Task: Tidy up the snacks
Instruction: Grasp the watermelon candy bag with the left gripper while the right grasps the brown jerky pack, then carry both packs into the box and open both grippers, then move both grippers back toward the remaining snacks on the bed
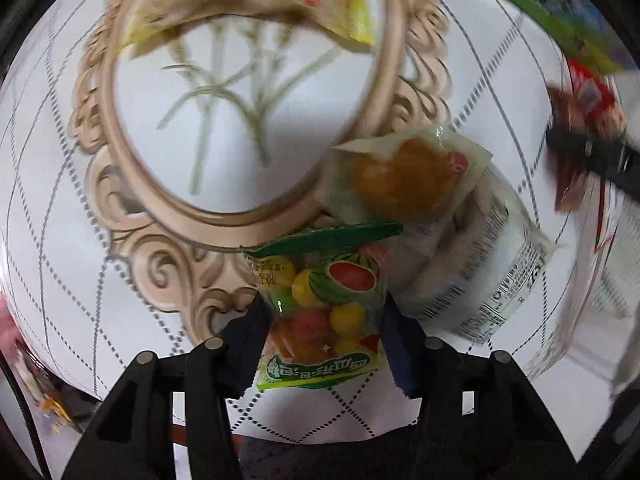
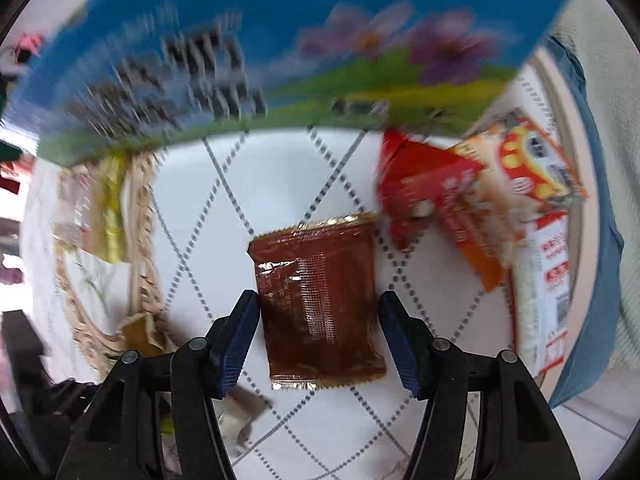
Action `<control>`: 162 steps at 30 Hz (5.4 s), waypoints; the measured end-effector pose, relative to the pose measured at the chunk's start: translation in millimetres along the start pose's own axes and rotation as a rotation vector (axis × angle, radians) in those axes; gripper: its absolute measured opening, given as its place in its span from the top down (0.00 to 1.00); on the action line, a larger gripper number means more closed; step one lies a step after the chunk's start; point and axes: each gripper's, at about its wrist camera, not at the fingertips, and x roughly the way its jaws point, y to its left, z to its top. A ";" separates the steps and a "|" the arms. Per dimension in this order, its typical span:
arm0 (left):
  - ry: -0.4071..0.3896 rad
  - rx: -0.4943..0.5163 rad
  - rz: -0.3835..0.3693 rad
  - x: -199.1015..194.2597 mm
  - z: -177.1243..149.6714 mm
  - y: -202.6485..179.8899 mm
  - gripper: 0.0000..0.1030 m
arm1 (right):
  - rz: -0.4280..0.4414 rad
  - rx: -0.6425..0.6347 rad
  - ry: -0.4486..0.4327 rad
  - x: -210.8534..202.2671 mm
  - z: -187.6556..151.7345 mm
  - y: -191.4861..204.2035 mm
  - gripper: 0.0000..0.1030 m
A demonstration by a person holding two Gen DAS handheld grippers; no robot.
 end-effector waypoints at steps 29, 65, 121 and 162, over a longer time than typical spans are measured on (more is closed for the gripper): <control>-0.083 -0.079 0.056 2.3 1.3 7.3 0.51 | 0.042 0.053 0.030 25.0 -66.4 -2.5 0.43; -0.107 0.039 -0.124 -142.6 239.2 -38.2 0.52 | 0.218 -0.026 -0.177 -76.1 147.9 42.2 0.43; -0.615 0.067 0.007 -260.5 82.1 -60.6 0.10 | 0.066 -0.023 -0.435 -198.1 70.7 2.0 0.05; -0.252 -0.075 0.101 -102.4 22.0 26.2 0.10 | 0.208 0.075 0.141 9.8 -64.5 35.4 0.44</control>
